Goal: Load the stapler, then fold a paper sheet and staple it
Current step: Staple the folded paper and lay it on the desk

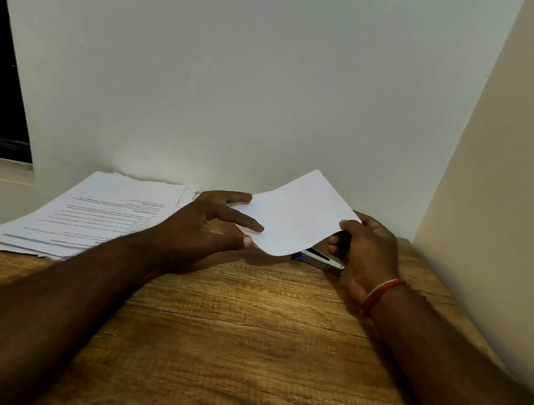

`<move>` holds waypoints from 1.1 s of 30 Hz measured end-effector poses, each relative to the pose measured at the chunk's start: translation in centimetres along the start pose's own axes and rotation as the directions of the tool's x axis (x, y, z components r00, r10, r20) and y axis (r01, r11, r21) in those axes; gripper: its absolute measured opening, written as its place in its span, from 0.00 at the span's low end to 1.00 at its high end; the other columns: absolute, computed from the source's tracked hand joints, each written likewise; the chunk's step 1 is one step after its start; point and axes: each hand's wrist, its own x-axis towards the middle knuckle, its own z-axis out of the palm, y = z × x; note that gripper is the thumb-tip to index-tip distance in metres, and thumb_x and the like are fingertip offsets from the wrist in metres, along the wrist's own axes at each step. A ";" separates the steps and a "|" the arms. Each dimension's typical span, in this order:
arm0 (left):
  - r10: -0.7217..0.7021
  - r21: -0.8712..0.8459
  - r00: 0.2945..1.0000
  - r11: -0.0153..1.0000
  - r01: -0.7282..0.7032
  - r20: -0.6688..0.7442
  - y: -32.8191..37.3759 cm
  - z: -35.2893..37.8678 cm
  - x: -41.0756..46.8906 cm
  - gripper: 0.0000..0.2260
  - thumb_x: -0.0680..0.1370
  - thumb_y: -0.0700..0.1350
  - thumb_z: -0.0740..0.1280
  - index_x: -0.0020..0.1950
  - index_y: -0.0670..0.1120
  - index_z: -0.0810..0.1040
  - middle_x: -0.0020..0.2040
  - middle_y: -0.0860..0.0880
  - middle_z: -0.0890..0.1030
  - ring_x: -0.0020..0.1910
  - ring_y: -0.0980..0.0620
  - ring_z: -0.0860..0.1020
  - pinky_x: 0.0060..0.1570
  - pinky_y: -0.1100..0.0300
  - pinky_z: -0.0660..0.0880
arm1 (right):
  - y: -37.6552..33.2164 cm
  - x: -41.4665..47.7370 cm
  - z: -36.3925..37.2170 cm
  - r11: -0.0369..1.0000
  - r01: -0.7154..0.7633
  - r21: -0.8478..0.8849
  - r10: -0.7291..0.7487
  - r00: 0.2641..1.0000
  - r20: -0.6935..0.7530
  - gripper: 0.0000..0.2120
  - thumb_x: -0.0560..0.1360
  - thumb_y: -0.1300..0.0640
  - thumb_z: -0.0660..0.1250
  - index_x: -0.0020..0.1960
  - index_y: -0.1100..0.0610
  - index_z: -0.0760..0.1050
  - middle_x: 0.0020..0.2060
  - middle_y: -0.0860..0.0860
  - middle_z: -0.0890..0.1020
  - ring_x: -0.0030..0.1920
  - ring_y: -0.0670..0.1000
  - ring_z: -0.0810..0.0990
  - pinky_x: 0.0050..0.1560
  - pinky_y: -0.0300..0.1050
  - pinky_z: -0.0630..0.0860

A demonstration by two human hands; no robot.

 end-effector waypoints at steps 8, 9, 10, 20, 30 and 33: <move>0.035 0.081 0.999 0.996 -0.033 -0.022 -0.5 0.4 0.2 0.11 0.76 0.63 0.79 0.58 0.71 0.88 0.80 0.64 0.72 0.83 0.62 0.63 0.82 0.49 0.64 | -0.3 -0.6 0.1 1.000 0.009 -0.011 -0.009 0.999 0.045 0.11 0.83 0.68 0.66 0.57 0.55 0.81 0.42 0.60 0.87 0.31 0.51 0.82 0.32 0.44 0.82; 0.062 0.112 0.997 0.992 -0.056 -0.052 -0.7 0.6 0.4 0.11 0.76 0.65 0.79 0.58 0.71 0.88 0.80 0.64 0.72 0.82 0.61 0.63 0.82 0.48 0.64 | -0.2 -0.7 0.2 1.000 0.007 -0.017 -0.006 0.999 0.049 0.10 0.83 0.68 0.66 0.57 0.56 0.81 0.41 0.59 0.87 0.32 0.51 0.82 0.33 0.45 0.82; 0.114 0.156 0.990 0.983 -0.100 -0.084 -1.0 0.9 0.5 0.12 0.75 0.67 0.78 0.58 0.70 0.88 0.79 0.63 0.74 0.82 0.59 0.64 0.82 0.46 0.65 | -0.2 -0.7 0.2 1.000 0.001 -0.024 0.000 0.999 0.053 0.10 0.83 0.68 0.66 0.58 0.56 0.81 0.40 0.59 0.87 0.32 0.51 0.83 0.34 0.45 0.83; 0.516 0.596 0.851 0.714 -0.367 -0.094 1.1 3.6 0.7 0.17 0.77 0.66 0.76 0.57 0.57 0.91 0.65 0.57 0.87 0.64 0.51 0.84 0.70 0.45 0.74 | 0.6 -2.0 1.5 0.998 -0.065 -0.019 0.067 0.980 0.187 0.08 0.84 0.68 0.67 0.60 0.60 0.81 0.40 0.60 0.88 0.33 0.53 0.86 0.34 0.45 0.86; 0.436 0.753 0.900 0.591 -0.288 0.002 3.2 3.1 0.4 0.14 0.77 0.58 0.70 0.52 0.53 0.91 0.53 0.57 0.90 0.53 0.47 0.86 0.61 0.45 0.75 | 0.4 -1.8 1.8 0.980 -0.178 0.094 0.163 0.975 0.148 0.09 0.84 0.69 0.66 0.63 0.63 0.79 0.38 0.62 0.88 0.35 0.56 0.88 0.35 0.46 0.87; 0.408 0.785 0.913 0.567 -0.250 -0.003 3.6 3.4 0.4 0.17 0.78 0.58 0.63 0.48 0.52 0.89 0.48 0.56 0.89 0.48 0.49 0.85 0.60 0.47 0.73 | 0.3 -1.8 1.7 0.970 -0.205 0.133 0.186 0.972 0.146 0.07 0.84 0.69 0.65 0.60 0.63 0.79 0.39 0.62 0.88 0.34 0.56 0.88 0.38 0.47 0.89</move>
